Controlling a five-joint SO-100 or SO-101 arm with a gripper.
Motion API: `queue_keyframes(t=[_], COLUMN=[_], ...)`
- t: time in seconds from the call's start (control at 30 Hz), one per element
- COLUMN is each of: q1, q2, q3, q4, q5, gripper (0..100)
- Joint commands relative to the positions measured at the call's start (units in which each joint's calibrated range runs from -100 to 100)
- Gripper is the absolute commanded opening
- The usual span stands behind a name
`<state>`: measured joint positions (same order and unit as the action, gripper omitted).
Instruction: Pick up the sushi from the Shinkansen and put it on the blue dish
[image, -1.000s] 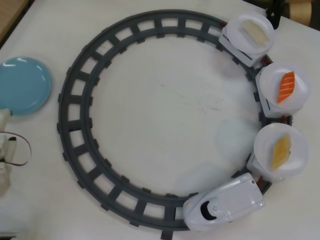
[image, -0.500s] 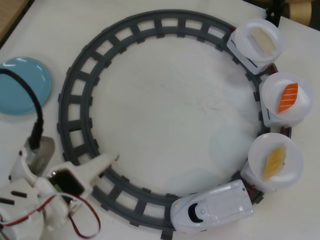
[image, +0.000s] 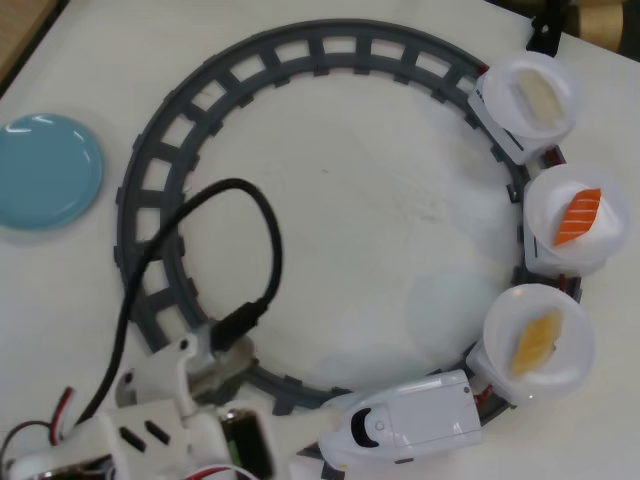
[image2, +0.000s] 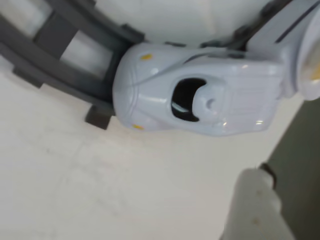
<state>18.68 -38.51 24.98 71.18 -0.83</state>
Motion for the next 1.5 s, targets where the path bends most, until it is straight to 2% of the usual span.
queue_keyframes(t=[0.0,0.17,0.8,1.1,1.47], q1=[0.51,0.25,6.85,3.33,3.24], q2=[3.87,5.53,10.51,10.84,14.16], q3=[-6.85,-9.65,-5.32,-4.78,-3.25], q4=[0.03,-0.39,-0.56,-0.39,-4.47], q5=[-2.47,-2.15,14.69,18.82,28.02], gripper=[23,23,23,23,23])
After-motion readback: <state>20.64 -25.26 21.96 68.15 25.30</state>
